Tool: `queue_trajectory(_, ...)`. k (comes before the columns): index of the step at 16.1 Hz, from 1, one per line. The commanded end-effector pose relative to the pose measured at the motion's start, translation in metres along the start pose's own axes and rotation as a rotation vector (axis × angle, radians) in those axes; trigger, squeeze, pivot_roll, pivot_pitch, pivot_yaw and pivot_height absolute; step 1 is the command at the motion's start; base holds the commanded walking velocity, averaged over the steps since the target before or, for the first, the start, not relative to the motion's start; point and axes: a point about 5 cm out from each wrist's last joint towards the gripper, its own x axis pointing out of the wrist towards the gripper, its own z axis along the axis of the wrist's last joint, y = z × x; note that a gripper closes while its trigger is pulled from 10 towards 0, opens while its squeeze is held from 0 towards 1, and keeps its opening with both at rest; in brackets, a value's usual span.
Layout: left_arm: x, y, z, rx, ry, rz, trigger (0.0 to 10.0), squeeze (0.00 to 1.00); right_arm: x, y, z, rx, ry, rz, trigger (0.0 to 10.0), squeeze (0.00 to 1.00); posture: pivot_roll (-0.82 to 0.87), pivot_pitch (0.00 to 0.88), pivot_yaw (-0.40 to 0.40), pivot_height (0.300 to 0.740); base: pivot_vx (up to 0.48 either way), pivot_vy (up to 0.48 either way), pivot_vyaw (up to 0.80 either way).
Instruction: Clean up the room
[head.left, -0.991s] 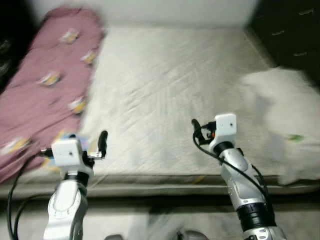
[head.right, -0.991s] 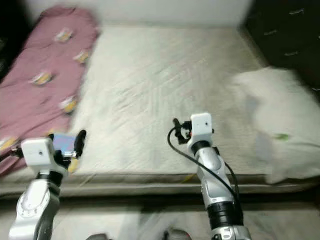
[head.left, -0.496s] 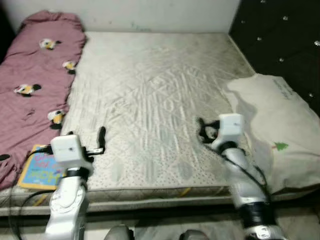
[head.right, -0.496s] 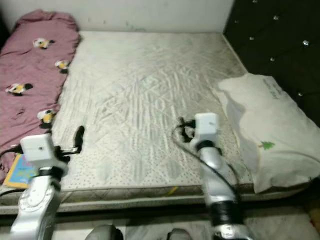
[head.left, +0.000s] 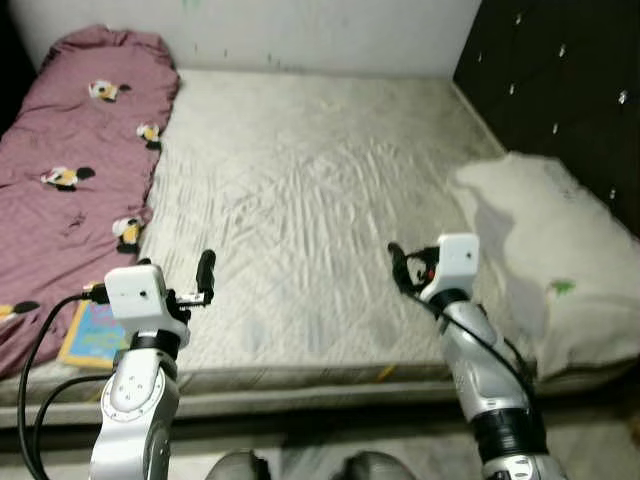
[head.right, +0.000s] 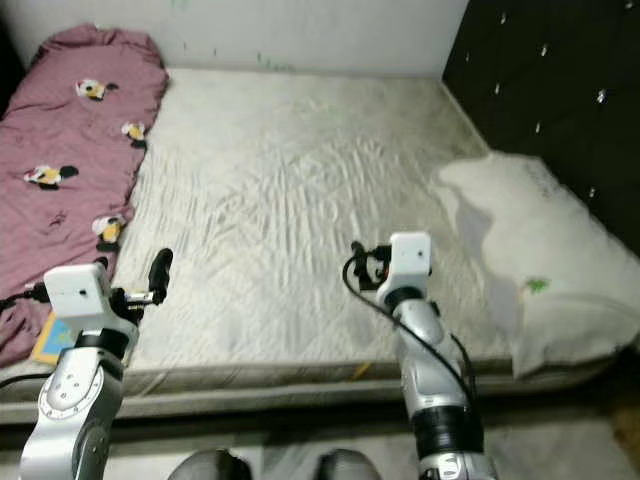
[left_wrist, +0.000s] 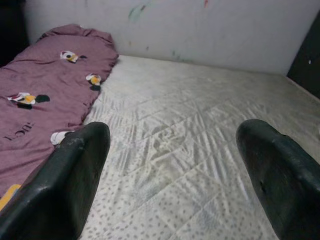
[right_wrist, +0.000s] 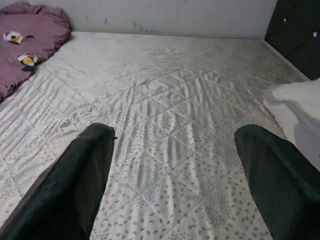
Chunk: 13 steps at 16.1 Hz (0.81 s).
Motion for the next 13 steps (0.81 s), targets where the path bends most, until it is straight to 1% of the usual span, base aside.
queue_trajectory(1, 0.0003, -0.0049, -0.002, -0.006, 0.015, -0.01, 10.0, 0.0, -0.0022, -0.0071, -0.0018, 0.003, 0.015, -0.018, 10.0, 0.0, 0.03, 0.058, -0.038, 0.74, 0.0, 0.48, 0.0)
queue_trajectory(8, 0.0025, -0.004, 0.0004, -0.004, 0.008, -0.005, 10.0, 0.0, -0.0008, -0.0061, -0.004, 0.0, 0.034, -0.009, 10.0, 0.0, 0.03, 0.061, -0.04, 0.74, 0.0, 0.48, 0.0)
queue_trajectory(9, 0.0026, -0.0047, 0.001, -0.004, 0.005, -0.005, 10.0, 0.0, -0.0008, -0.006, -0.0042, 0.0, 0.035, -0.008, 10.0, 0.0, 0.03, 0.062, -0.041, 0.74, 0.0, 0.48, -0.64)
queue_trajectory(13, 0.0029, -0.0055, 0.0016, -0.002, 0.003, -0.006, 10.0, 0.0, -0.0004, -0.0041, -0.0056, 0.005, 0.045, 0.003, 10.0, 0.0, 0.03, 0.062, -0.041, 0.74, 0.0, 0.48, 0.0)
